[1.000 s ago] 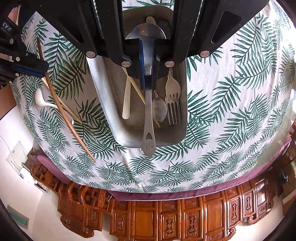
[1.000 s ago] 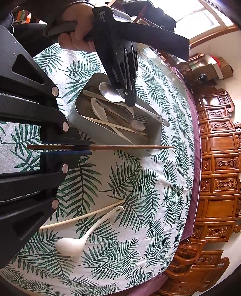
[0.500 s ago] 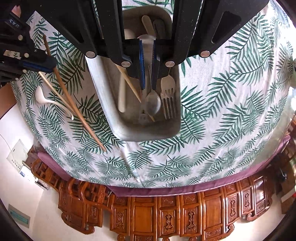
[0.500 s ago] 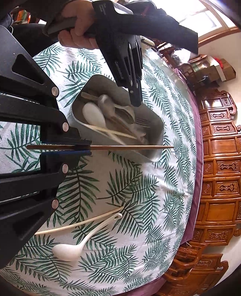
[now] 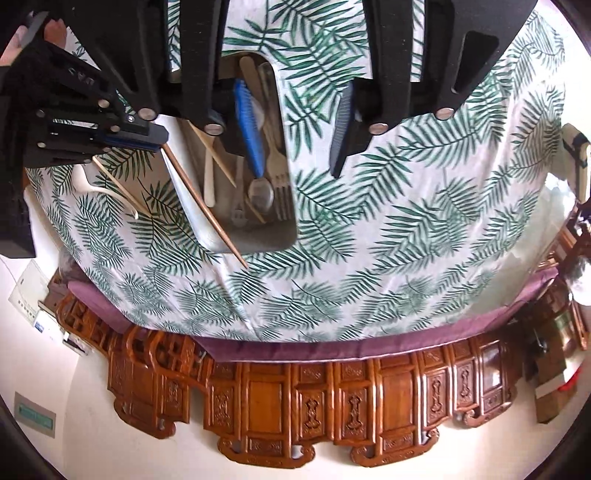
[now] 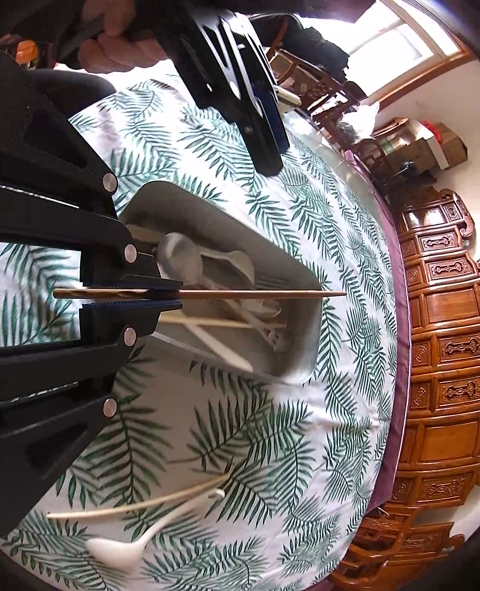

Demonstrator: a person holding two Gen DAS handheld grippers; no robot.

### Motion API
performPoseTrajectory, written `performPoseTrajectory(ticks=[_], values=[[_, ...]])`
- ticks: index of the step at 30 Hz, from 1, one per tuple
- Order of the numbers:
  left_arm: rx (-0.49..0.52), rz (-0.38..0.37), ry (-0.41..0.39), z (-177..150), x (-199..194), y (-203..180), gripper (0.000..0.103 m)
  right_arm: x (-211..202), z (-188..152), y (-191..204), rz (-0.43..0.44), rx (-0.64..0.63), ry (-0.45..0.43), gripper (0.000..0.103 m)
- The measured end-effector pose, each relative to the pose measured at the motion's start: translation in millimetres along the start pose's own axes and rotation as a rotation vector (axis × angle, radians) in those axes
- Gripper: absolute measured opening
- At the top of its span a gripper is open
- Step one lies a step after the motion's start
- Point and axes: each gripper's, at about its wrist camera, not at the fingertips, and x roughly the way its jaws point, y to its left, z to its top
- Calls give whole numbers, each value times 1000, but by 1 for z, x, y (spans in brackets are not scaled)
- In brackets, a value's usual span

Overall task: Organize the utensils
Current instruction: 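Lay the chopstick into the tray with the right gripper and release, then grasp the white plastic ladle spoon by its handle with the right gripper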

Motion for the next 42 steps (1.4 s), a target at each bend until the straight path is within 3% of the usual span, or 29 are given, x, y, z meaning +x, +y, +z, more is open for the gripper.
performPoseTrajectory(ticks=[7,22,29,42], values=[[-14,26,-37,-2,-14,15,69,12,10,8,10,16,10,6],[-19,41,-46,-7,-21,25,75,23,17,10,-1,-11,15,9],[-8,28,-48,-6,-22,15,75,5,17,0,-9,-28,-24,9],[35,-50,-46,-5,-16,-34,75,-64,-7,-98,-165,-23,-68,9]])
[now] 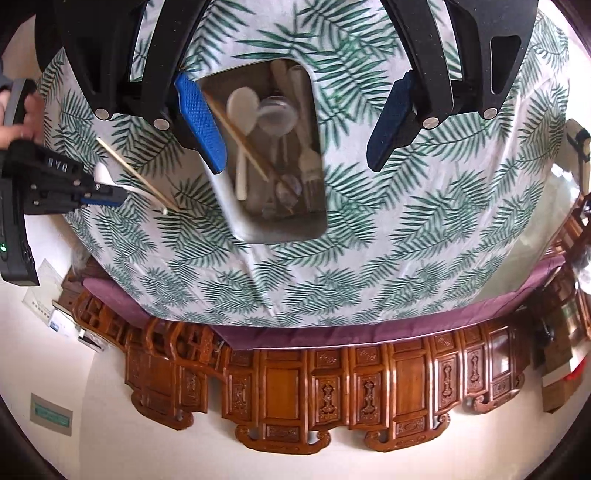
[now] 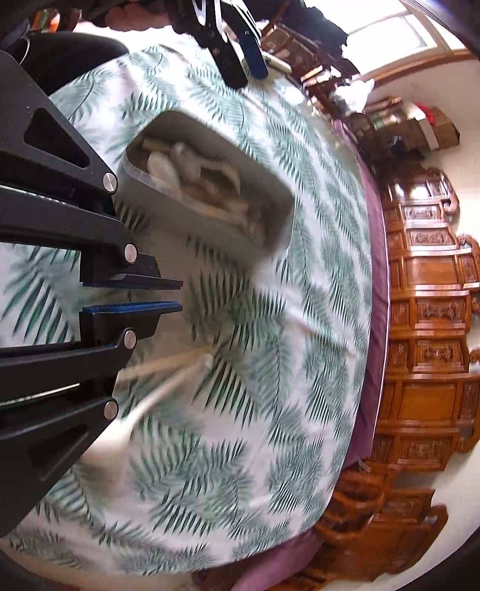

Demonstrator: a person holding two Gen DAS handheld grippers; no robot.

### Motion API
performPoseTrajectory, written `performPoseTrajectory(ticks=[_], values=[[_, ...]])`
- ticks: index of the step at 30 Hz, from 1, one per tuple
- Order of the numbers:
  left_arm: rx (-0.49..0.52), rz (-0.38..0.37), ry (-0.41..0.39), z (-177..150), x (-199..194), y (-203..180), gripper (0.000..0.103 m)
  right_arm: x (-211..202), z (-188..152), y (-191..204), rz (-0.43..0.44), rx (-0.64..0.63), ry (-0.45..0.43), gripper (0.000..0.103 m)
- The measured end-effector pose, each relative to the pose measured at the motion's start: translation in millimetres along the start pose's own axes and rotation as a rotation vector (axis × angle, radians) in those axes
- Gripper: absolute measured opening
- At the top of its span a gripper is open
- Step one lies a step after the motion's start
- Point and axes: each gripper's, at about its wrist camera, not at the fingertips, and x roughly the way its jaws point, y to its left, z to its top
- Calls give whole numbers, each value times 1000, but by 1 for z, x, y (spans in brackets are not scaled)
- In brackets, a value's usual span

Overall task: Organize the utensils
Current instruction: 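Grasp the white plastic ladle spoon by its handle with the right gripper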

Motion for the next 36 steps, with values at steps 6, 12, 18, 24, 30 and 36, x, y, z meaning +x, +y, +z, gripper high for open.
performPoseTrajectory(ticks=[6,12,18,24,30,36], values=[[27,-25,7,1,6,-25,75,-5,-10,-44,-51,29,14,9],[49,-47,20,1,12,-46,76,3,-19,-74,-83,30,48,26],[65,-77,42,-1,21,-67,76,26,-24,-95,-98,12,112,27],[88,-93,63,-1,35,-88,76,50,-26,-98,-72,-32,186,27],[118,-101,81,-6,41,-104,76,68,-23,-95,-59,-98,251,27],[131,-107,97,-10,44,-112,76,75,-25,-88,-76,-170,301,27]])
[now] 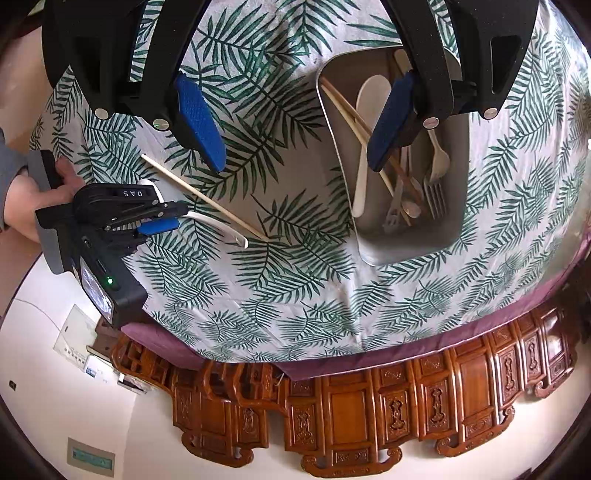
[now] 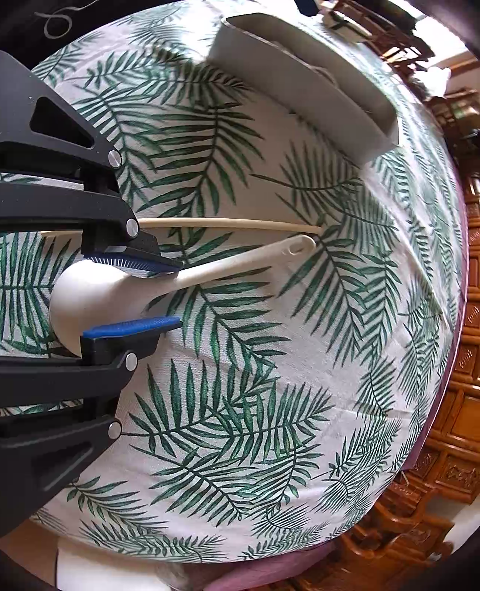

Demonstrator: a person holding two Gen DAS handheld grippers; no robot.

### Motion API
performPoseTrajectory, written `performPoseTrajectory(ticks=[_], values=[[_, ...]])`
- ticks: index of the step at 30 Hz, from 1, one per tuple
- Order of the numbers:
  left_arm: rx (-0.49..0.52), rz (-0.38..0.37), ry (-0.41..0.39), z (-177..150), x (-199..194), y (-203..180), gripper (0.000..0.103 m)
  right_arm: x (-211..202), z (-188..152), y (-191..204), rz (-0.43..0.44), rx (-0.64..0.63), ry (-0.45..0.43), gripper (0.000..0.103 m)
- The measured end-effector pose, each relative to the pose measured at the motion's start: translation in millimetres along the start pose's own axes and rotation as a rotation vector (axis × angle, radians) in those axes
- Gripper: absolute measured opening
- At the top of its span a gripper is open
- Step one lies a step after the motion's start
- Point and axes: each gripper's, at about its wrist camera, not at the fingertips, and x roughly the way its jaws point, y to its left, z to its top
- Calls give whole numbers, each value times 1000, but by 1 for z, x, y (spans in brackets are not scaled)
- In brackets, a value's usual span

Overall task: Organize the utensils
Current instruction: 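Grasp the white plastic ladle spoon by its handle with the right gripper, then grasp the loose wooden chopstick with the left gripper while the right holds the ladle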

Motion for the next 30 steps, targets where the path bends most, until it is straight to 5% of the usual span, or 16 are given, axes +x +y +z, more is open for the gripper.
performPoseTrajectory(ticks=[3,5,7,30], values=[[5,-4,8,-1,3,-4,76,0,-4,0,0,1,-5,26],[8,-6,10,0,4,-7,76,-1,-8,-2,15,7,-6,13],[7,-10,7,1,4,-11,76,-5,-14,-5,12,22,-14,11],[21,-67,146,22,82,-89,74,-26,-85,-58,31,227,-82,11]])
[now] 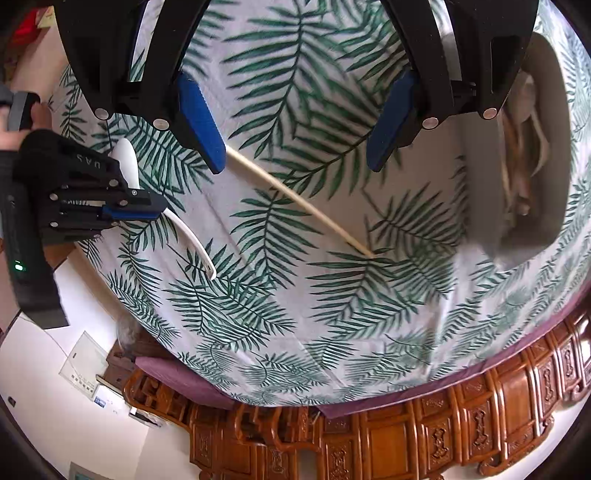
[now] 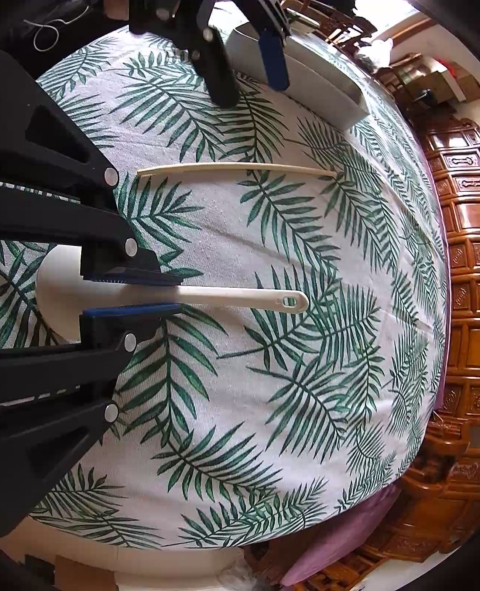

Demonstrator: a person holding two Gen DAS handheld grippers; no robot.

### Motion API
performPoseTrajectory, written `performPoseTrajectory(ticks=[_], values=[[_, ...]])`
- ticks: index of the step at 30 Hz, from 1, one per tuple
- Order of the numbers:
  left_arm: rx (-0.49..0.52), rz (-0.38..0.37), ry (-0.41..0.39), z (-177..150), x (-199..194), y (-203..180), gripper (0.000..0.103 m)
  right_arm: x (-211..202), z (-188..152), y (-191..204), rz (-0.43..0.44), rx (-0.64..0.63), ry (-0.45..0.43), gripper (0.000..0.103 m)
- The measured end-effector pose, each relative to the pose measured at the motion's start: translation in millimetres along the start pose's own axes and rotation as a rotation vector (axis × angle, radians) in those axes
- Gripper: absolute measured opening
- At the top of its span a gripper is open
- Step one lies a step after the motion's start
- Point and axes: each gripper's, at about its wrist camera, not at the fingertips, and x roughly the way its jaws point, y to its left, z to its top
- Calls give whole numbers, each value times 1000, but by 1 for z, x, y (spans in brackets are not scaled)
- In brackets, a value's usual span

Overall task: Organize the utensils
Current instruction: 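Grasp the loose wooden chopstick with the left gripper while the right holds the ladle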

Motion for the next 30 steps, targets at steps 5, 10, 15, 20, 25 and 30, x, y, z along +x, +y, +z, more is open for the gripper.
performPoseTrajectory(ticks=[5,10,15,20,25,30], values=[[-22,4,40,7,25,-4,65,1,-4,-6,31,30,-15,11],[-33,48,85,12,49,-5,56,1,-5,-9,48,46,-29,11],[14,96,84,14,53,-12,46,1,-6,-7,41,42,-35,11],[53,86,104,10,49,-14,19,0,-7,-7,40,44,-41,11],[21,71,101,6,45,-6,7,0,-7,-7,35,46,-41,11],[-6,53,122,4,41,2,4,-1,-5,-4,33,43,-24,11]])
